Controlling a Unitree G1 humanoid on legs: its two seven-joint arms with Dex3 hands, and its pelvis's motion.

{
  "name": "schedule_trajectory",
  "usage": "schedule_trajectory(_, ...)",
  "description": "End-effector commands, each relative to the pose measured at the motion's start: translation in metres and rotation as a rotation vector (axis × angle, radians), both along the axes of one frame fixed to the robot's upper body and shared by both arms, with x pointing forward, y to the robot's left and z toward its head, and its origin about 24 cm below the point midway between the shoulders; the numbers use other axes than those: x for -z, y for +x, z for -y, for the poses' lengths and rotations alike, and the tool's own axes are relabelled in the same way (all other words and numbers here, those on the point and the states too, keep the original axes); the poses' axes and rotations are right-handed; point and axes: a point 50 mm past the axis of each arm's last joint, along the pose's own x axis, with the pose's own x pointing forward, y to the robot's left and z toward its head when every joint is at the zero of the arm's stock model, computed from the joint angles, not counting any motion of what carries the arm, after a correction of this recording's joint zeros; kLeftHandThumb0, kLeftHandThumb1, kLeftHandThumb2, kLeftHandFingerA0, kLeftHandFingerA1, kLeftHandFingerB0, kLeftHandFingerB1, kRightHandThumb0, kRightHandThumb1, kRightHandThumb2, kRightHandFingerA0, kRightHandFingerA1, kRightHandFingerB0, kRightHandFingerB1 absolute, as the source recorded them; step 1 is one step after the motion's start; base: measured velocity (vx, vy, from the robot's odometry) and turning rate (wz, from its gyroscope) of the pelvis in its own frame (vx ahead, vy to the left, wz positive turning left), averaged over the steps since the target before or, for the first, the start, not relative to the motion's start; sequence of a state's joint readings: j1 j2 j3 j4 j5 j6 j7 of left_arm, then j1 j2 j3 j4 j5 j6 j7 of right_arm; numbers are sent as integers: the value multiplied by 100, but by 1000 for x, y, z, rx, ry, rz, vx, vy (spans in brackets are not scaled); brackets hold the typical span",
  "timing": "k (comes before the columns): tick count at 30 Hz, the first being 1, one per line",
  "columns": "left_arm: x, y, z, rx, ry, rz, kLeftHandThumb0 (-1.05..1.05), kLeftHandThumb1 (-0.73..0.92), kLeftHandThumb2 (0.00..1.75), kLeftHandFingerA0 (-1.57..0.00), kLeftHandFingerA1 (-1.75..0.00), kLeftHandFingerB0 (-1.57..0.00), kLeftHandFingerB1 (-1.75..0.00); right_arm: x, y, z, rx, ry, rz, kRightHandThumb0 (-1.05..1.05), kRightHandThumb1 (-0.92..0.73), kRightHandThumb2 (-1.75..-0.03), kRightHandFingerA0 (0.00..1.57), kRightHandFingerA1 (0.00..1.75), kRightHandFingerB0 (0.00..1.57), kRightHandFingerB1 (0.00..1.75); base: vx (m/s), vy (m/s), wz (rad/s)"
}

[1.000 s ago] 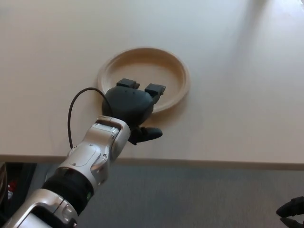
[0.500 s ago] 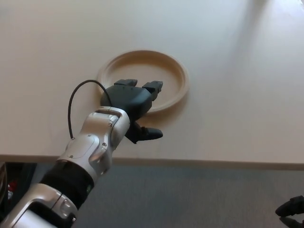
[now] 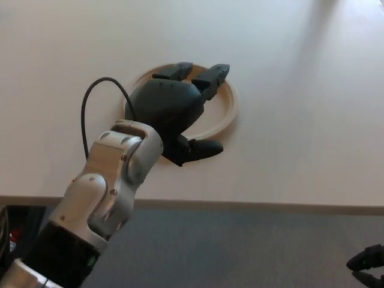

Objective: A person passes a plate to the robot and the robot grabs it with its left hand and places it at the centre of the table infront of it

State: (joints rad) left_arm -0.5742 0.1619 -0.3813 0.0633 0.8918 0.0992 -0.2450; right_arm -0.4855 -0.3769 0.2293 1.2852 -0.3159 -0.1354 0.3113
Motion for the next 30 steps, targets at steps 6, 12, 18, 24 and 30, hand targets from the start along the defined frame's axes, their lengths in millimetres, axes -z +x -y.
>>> schedule_trajectory(6, -70, -170, -57, 247, -194, 253, -39, 24, 91, 0, -48, 0, -48, 6, -11, 7, -19, -44, -54, -63, -84, -64, 71, 62, 40, 44, 0, 0, 0)
schedule_trajectory(12, -43, -195, -61, 377, -282, 138, -39, 63, 60, -89, -46, -82, -46, 8, -12, 7, -4, -34, -67, -60, -83, -64, 66, 64, 41, 48, 0, 0, 0)
schedule_trajectory(18, 9, -210, -68, 423, -217, -167, -38, 61, 59, -94, -71, -81, -47, 8, -13, 7, 5, -32, -64, -62, -83, -63, 72, 63, 42, 45, 0, 0, 0)
schedule_trajectory(24, 35, -234, -76, 440, -90, -405, -75, 56, 58, -48, -38, -42, -33, 8, -13, 6, -13, -37, -70, -62, -84, -64, 68, 61, 43, 46, 0, 0, 0)
schedule_trajectory(30, 47, -248, -88, 376, 68, -622, -99, 60, 98, -6, -22, -11, 0, 8, -12, 6, 18, -24, -69, -61, -83, -63, 69, 63, 43, 47, 0, 0, 0)
